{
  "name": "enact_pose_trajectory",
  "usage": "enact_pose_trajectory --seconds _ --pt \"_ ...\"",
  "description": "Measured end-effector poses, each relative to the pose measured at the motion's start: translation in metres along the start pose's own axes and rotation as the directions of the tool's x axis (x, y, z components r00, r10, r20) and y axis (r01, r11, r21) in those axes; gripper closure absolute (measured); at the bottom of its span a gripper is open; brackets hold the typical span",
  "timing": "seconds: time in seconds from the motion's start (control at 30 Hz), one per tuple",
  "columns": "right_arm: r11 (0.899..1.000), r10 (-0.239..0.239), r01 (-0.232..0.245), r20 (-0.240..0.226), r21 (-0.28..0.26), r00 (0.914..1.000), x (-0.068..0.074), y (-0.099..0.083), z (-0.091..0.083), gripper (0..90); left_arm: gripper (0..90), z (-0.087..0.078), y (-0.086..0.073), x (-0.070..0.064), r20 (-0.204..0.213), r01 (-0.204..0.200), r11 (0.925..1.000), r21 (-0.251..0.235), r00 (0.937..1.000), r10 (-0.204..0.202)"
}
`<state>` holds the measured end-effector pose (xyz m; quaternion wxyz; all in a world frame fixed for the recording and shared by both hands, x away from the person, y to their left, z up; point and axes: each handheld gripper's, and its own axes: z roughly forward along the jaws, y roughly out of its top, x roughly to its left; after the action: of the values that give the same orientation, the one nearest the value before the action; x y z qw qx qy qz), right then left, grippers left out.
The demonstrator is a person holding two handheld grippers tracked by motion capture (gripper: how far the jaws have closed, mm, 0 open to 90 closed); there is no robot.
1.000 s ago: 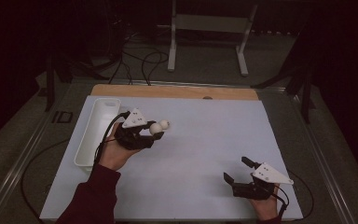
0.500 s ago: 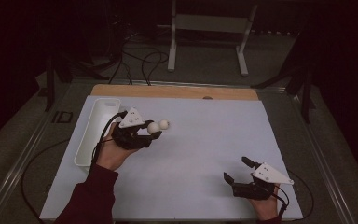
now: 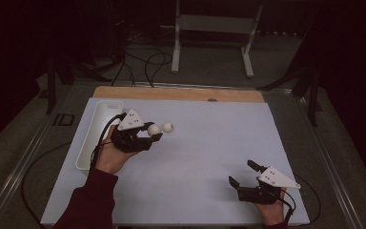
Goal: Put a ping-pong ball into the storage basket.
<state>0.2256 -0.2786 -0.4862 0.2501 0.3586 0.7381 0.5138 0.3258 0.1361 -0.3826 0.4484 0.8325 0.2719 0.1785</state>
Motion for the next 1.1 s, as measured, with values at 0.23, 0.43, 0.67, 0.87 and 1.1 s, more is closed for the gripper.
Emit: enact_pose_trajectory --seconds 0.23,0.43,0.67,0.87,1.1 --pt "1.000 -0.001 0.001 0.000 0.000 1.0000 0.000 0.000 0.000 8.6 51.2 -0.004 -0.001 0.002 -0.007 0.003 1.0000 -0.002 1.0000 -0.004" --pt "1.000 -0.001 0.001 0.000 0.000 1.0000 0.000 0.000 0.000 8.6 51.2 -0.006 -0.002 0.003 -0.007 0.002 1.0000 -0.005 1.0000 -0.002" --pt "1.000 -0.002 0.002 -0.001 0.001 1.0000 0.000 0.000 0.000 8.6 51.2 -0.008 -0.003 0.004 -0.005 0.001 1.0000 -0.006 1.0000 -0.001" --pt "1.000 -0.003 0.003 -0.001 0.003 1.0000 0.000 0.000 0.001 8.6 51.2 -0.010 -0.004 0.005 -0.009 0.003 1.0000 -0.004 1.0000 -0.003" --pt "1.000 -0.001 0.001 0.000 0.004 1.0000 0.000 0.000 0.001 8.6 51.2 -0.012 -0.005 0.007 -0.015 0.007 1.0000 -0.006 0.9999 -0.007"
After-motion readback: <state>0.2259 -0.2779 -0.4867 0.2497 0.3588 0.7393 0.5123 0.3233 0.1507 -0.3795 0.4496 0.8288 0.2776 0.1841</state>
